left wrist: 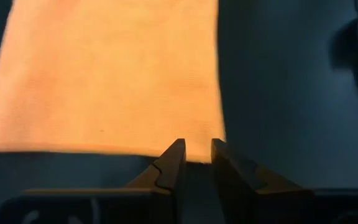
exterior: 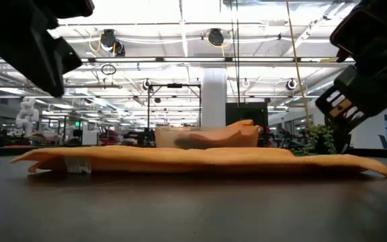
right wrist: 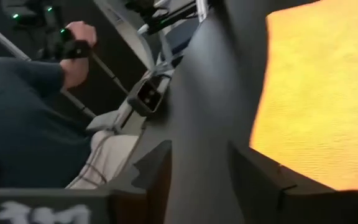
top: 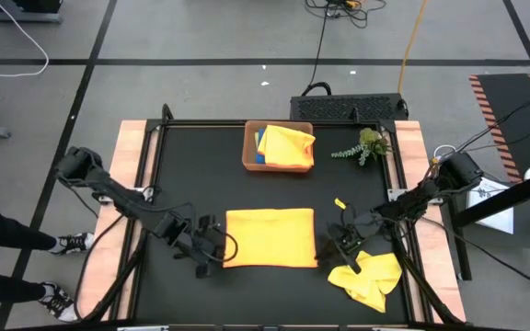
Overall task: Fold microfiber towels
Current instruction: Fold the orange microfiber towel
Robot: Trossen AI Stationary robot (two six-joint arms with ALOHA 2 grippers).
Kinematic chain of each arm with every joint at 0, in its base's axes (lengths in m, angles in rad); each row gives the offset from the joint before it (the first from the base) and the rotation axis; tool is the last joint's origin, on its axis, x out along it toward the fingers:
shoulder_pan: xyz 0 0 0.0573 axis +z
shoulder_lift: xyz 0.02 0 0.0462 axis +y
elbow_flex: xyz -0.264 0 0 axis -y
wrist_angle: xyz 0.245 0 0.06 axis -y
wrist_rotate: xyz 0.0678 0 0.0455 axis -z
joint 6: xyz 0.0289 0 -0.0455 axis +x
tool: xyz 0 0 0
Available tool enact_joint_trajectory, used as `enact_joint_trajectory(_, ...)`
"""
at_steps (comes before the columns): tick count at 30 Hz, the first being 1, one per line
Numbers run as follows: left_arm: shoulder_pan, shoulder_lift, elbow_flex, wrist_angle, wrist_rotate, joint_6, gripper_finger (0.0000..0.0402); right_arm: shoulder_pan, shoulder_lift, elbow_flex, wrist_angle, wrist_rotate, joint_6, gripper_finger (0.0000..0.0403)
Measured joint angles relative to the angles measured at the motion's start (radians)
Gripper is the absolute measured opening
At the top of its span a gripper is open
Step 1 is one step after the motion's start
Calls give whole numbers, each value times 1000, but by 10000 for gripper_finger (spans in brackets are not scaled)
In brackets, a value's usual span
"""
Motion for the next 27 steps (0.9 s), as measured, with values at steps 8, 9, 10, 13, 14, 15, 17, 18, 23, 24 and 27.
enact_joint_trajectory(8, -6, -2, 0, 7, -162, 0, 81, -55, -1, 0, 0, 157, -53, 175)
enact_joint_trajectory(9, 2, -2, 0, 20, -182, 9, 81, -74, -1, 0, -2, 190, -50, 175)
enact_joint_trajectory(10, 11, -2, 0, 43, -190, 24, 81, -93, -1, 0, -5, 214, -50, 174)
enact_joint_trajectory(13, 33, -2, 0, 139, -196, 94, 81, -155, -1, 0, -8, 226, -54, 177)
enact_joint_trajectory(14, 38, -2, 0, 176, -197, 126, 81, -173, -1, 0, -9, 225, -55, 179)
enact_joint_trajectory(15, 44, -2, 0, 214, -199, 158, 81, -190, -1, 0, -9, 223, -57, 181)
enact_joint_trajectory(17, 58, -2, 0, 277, -209, 223, 81, -218, -1, 0, -9, 222, -69, 185)
enact_joint_trajectory(18, 65, -2, 0, 303, -213, 252, 81, -229, -1, 0, -9, 223, -77, 186)
enact_joint_trajectory(23, 115, 7, -21, 395, -217, 391, 81, -277, -1, 0, -10, 224, -152, 189)
enact_joint_trajectory(24, 133, 7, -35, 407, -210, 408, 81, -289, -1, 0, -9, 224, -162, 189)
enact_joint_trajectory(27, 193, 8, -71, 486, -149, 427, 81, -322, -1, 0, -8, 224, -185, 190)
